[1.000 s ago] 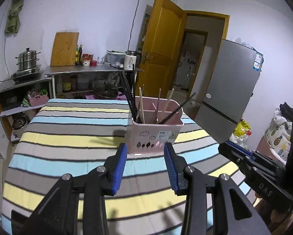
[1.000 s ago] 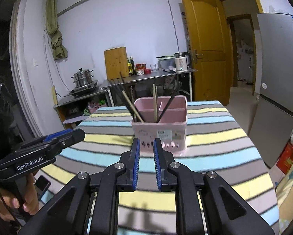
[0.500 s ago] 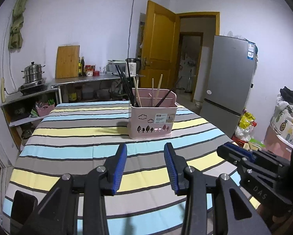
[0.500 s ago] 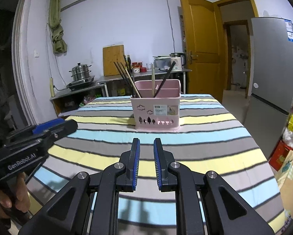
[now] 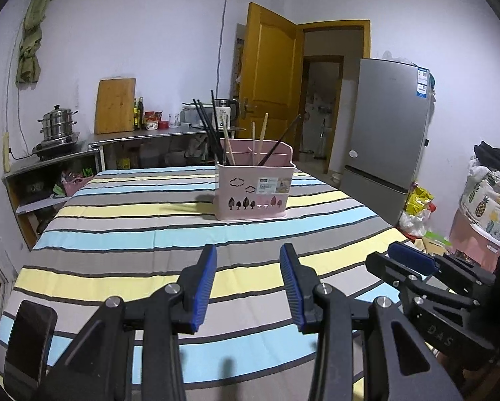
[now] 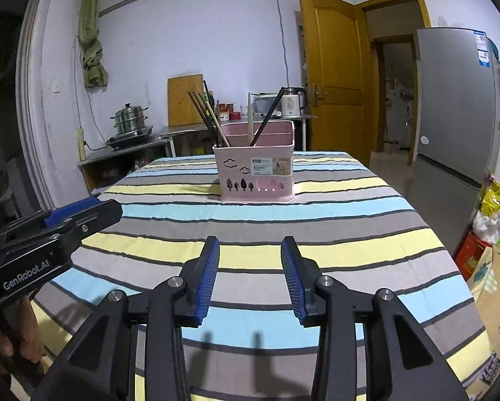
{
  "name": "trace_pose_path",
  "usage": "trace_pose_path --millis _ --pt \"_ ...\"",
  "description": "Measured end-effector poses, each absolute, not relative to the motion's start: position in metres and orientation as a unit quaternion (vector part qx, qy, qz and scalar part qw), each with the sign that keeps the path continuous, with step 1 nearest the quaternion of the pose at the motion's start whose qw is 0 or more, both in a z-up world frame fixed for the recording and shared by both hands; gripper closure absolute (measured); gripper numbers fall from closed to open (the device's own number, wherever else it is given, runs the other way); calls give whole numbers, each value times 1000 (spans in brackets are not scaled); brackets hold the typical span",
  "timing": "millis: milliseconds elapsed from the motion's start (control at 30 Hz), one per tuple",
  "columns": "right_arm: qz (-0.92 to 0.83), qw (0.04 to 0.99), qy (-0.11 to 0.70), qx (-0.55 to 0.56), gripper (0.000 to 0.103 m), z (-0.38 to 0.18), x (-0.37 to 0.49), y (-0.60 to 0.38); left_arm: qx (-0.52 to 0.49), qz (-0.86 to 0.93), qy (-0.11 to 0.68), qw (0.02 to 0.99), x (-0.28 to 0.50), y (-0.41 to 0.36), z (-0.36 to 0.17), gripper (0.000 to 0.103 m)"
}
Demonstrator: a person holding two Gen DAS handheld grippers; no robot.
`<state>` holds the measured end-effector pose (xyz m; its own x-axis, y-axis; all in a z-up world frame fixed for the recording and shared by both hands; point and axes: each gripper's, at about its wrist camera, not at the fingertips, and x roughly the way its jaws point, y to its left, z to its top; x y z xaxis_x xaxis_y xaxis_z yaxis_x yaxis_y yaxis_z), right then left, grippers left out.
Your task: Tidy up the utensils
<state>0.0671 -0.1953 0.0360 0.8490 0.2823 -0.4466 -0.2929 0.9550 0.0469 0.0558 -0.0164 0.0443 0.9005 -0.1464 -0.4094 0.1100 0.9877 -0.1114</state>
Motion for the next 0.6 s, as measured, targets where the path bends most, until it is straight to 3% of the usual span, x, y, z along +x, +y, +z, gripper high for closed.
trace_pose_path --millis 600 --pt "151 961 230 -20 64 34 63 -190 -39 -48 217 974 51 -12 36 62"
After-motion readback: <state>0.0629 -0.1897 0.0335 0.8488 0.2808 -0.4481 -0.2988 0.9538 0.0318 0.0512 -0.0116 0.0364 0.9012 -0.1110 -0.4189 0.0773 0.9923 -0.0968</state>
